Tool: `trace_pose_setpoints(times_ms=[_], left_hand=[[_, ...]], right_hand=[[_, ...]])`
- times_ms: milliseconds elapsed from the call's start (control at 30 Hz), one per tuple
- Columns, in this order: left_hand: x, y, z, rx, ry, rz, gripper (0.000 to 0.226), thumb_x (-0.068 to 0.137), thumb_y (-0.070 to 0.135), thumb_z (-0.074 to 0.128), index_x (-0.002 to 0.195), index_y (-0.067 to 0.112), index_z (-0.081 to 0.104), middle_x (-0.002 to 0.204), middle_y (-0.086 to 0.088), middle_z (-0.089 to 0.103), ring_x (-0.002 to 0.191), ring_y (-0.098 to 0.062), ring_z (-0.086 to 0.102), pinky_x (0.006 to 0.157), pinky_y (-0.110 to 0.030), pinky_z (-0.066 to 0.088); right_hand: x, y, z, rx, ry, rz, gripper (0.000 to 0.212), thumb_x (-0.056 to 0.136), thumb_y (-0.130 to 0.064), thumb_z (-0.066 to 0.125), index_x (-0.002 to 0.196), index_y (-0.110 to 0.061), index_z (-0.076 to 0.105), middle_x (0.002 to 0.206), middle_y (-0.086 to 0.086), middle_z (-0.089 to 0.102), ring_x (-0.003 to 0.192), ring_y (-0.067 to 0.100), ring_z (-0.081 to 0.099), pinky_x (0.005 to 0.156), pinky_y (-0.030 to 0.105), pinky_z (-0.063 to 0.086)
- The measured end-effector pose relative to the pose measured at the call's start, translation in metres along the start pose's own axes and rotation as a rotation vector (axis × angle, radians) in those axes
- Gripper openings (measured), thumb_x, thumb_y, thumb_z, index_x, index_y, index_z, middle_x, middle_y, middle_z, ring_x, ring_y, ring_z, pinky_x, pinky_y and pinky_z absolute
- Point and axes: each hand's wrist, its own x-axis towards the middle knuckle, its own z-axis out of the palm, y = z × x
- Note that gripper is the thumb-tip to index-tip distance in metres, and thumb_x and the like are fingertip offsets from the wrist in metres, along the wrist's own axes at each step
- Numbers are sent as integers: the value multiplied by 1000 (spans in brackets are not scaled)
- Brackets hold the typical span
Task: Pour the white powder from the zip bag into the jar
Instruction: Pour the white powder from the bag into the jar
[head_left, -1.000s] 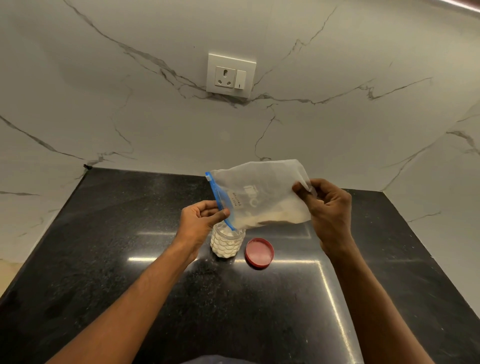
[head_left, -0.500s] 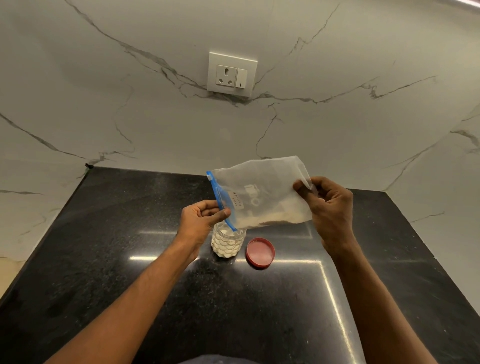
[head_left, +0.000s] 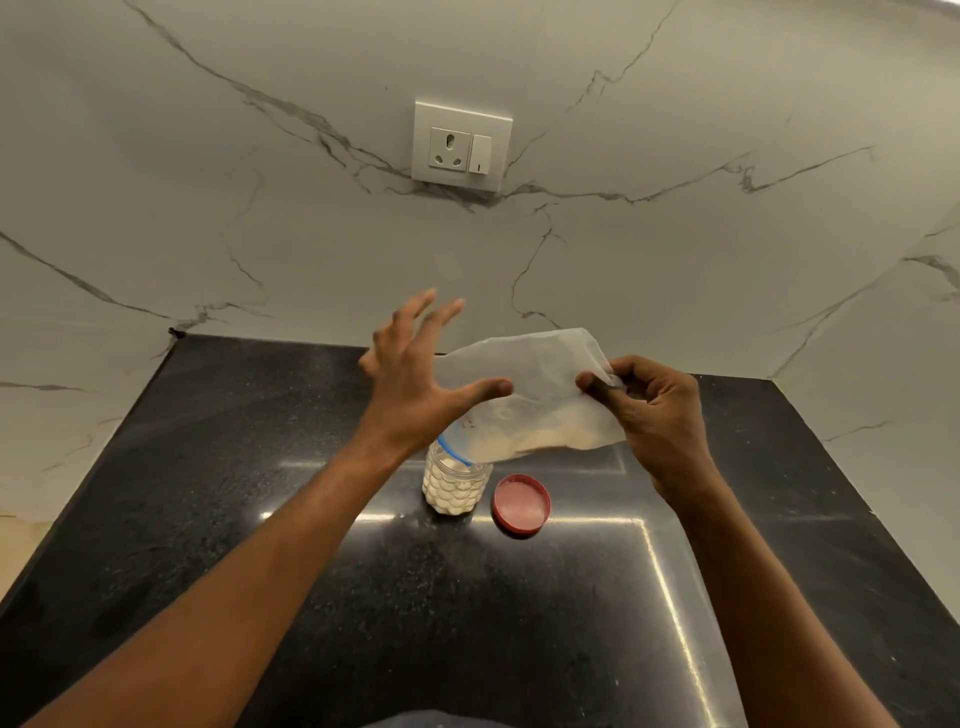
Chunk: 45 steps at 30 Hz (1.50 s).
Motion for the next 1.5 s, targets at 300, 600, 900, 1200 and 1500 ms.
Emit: trace_pose_setpoints(times_ms=[300, 600, 900, 1200, 1500], left_hand=[[42, 37, 3, -178, -355, 26, 21, 94, 36, 78, 96, 15, 82, 86, -2, 80, 90, -21, 74, 102, -66, 47], [27, 7, 5, -188, -6, -91, 66, 78, 62, 83, 135, 36, 61, 142, 5, 54, 135, -17, 50, 115, -50, 40], [-40, -55, 28, -541, -245, -514, 39, 89, 14, 83, 121, 27, 66, 105, 7, 83, 97, -6, 79, 96, -41, 62], [-32, -53, 31, -580, -192, -417, 37, 88, 2, 80, 120, 18, 70, 101, 10, 83, 96, -6, 79, 72, -14, 61], [-33, -55, 36, -608, -183, -427, 37, 87, 2, 80, 116, 24, 72, 99, 18, 82, 97, -3, 78, 70, -14, 60]], right_hand=[[-10, 17, -9, -44, -114, 145, 43, 82, -37, 80, 116, -14, 69, 111, 8, 73, 99, 22, 74, 82, 35, 64], [-24, 44, -4, 31, 49, 188, 32, 82, -34, 78, 97, -5, 74, 96, 18, 74, 92, 36, 72, 75, 43, 66], [-27, 52, 3, 119, 74, 211, 25, 86, -37, 73, 103, -18, 73, 99, 5, 77, 96, 27, 76, 73, 32, 65], [-28, 50, 6, 88, 111, 154, 26, 89, -35, 72, 104, -14, 72, 99, 7, 76, 91, 22, 76, 73, 31, 65], [-26, 49, 3, 81, 101, 142, 21, 90, -31, 73, 103, -15, 72, 99, 8, 76, 92, 22, 75, 72, 29, 64]])
